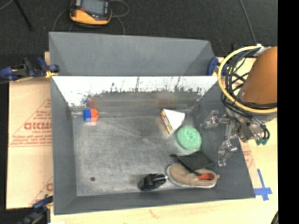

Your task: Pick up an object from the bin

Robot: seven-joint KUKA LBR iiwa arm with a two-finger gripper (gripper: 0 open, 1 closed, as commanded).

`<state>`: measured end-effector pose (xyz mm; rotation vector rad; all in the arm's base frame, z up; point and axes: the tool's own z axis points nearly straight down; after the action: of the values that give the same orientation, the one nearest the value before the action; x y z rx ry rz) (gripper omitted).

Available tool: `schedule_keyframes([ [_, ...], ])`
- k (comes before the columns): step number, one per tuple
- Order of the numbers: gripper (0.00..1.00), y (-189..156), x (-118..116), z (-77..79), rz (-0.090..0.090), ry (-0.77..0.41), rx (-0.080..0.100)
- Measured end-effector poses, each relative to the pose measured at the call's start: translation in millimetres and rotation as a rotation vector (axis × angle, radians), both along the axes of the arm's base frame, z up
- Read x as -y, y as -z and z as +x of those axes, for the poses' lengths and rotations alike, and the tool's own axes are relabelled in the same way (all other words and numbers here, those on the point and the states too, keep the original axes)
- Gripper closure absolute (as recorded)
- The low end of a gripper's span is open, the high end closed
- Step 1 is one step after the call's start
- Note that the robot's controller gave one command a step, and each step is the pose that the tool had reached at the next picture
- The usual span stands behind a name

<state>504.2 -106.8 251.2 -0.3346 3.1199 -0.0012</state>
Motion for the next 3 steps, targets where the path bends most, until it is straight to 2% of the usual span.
schedule_keyframes([
  [1,0.00,0.0,0.0,0.0,0.000,0.000,0.000],
  [2,1.00,134.6,-18.2,-20.2,0.000,-0.113,0.001],
  [3,0.00,133.7,-18.9,-18.6,0.000,-0.115,0.006],
])
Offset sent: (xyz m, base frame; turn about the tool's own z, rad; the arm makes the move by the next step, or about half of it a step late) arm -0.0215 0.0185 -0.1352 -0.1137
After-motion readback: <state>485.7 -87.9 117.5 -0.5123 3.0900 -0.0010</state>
